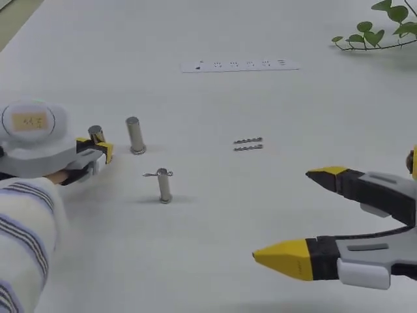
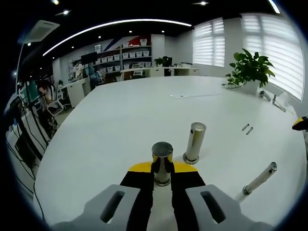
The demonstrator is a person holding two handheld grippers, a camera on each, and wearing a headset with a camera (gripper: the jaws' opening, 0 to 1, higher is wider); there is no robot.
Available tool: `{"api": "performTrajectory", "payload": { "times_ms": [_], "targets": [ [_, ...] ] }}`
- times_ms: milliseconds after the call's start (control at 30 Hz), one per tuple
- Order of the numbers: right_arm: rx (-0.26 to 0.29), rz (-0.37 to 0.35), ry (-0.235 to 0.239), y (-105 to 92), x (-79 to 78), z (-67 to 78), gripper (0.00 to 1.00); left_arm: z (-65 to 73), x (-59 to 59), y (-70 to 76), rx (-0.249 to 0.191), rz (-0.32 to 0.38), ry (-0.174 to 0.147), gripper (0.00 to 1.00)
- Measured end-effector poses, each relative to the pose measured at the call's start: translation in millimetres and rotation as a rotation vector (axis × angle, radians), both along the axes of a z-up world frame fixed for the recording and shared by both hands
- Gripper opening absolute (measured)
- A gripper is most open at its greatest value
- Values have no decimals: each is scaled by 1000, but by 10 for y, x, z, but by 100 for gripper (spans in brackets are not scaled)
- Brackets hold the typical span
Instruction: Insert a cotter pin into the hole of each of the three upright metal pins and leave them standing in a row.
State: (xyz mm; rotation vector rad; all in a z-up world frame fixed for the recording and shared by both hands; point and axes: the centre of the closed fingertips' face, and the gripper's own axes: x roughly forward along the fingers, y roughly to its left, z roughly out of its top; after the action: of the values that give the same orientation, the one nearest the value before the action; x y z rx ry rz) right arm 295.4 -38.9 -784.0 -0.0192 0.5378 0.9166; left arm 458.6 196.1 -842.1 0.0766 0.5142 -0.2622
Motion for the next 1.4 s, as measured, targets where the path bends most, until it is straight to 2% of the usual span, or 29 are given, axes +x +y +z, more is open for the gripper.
{"api": "performTrajectory", "payload": {
  "times_ms": [167, 233, 300, 400, 433, 500, 567, 667, 700, 800, 1033, 1233, 1333, 1400],
  "targets": [
    [-1, -10, -12, -34, -8, 25, 100, 39, -79, 30, -27, 18, 11, 11],
    [-1, -14, -18, -46, -12, 35, 100, 94, -117, 39, -26, 17, 3, 11],
    [-2, -17, -23, -59, -18, 46, 100, 168, -167, 48, -47, 23, -9, 11],
    [1, -24, -31, -83, -20, 60, 100, 253, -274, 49, -35, 1, -24, 11],
    [5, -25, -28, -92, -19, 62, 100, 269, -324, 55, -18, -9, -25, 11],
    [4, -25, -30, -103, -17, 67, 100, 287, -406, 68, -11, -9, -18, 11],
    [1, -23, -37, -111, -17, 78, 100, 287, -496, 58, -32, -10, 9, 11],
    [0, -20, -45, -116, -26, 96, 100, 303, -645, 35, 1, -31, 1, 11],
    [1, -20, -50, -118, -32, 103, 99, 298, -663, 31, 2, -33, 5, 11],
    [1, -14, -53, -119, -56, 103, 99, 263, -805, -15, 13, -42, 28, 11],
    [-3, 2, -72, -127, -84, 119, 99, 324, -1045, -184, 21, -75, 37, 11],
    [-12, 24, -81, -139, -111, 130, 99, 351, -1184, -313, 18, -84, 42, 11],
    [-8, 27, -85, -139, -117, 134, 99, 336, -1229, -388, -11, -77, 49, 11],
    [-8, 31, -86, -137, -123, 128, 99, 331, -1270, -454, -7, -84, 49, 11]
  ]
}}
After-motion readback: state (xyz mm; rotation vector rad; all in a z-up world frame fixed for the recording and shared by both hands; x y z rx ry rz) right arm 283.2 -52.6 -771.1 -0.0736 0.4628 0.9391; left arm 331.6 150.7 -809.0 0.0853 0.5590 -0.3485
